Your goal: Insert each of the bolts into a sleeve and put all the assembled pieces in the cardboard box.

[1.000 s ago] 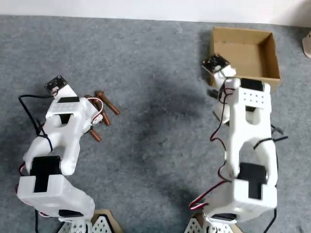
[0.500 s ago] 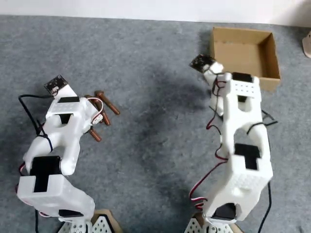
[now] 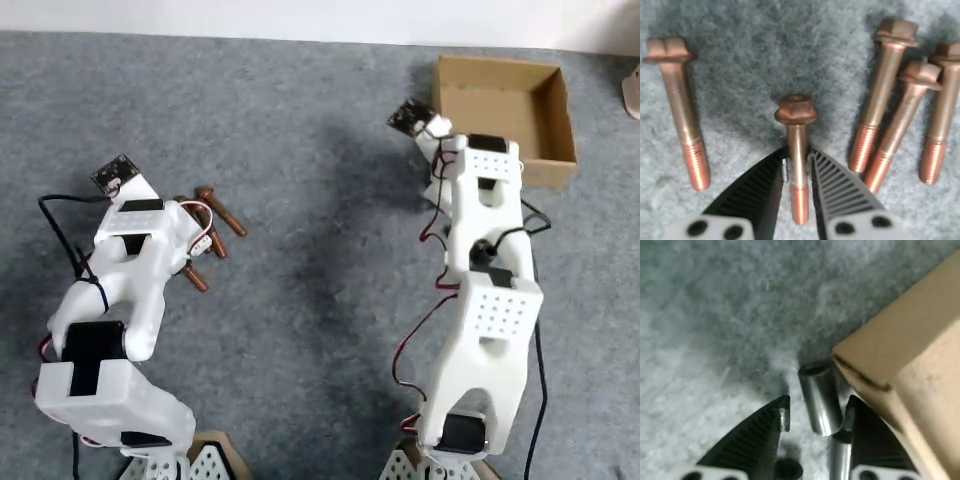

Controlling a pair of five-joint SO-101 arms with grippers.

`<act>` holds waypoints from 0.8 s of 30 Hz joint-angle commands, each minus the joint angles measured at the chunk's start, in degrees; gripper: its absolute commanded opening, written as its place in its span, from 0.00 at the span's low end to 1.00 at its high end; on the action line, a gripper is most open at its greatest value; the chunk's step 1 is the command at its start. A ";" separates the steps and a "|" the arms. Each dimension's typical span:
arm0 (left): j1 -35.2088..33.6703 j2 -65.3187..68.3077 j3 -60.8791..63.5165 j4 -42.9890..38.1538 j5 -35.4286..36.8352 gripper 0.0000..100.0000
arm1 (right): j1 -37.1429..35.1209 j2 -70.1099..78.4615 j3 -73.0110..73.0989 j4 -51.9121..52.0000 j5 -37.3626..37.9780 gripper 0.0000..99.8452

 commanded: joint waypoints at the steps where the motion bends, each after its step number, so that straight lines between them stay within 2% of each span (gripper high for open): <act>1: 0.92 0.13 0.40 -0.18 -0.62 0.01 | -1.01 2.33 -7.96 1.89 0.70 0.18; 8: 0.92 0.13 0.40 -0.53 -0.62 0.01 | -0.31 12.88 -15.43 2.42 0.70 0.18; 10: 0.92 0.13 0.75 -1.58 -0.62 0.01 | -0.31 14.99 -15.60 2.59 0.44 0.12; 12: 0.92 0.13 0.75 -1.67 -0.62 0.01 | -0.31 16.66 -16.04 4.62 0.18 0.00; 17: 0.84 -0.22 0.75 -1.41 -0.62 0.01 | -0.22 14.81 -16.13 11.82 -4.48 0.01; 24: 0.92 -0.40 0.75 -1.32 -0.62 0.01 | -0.75 3.82 -16.13 21.41 -12.92 0.01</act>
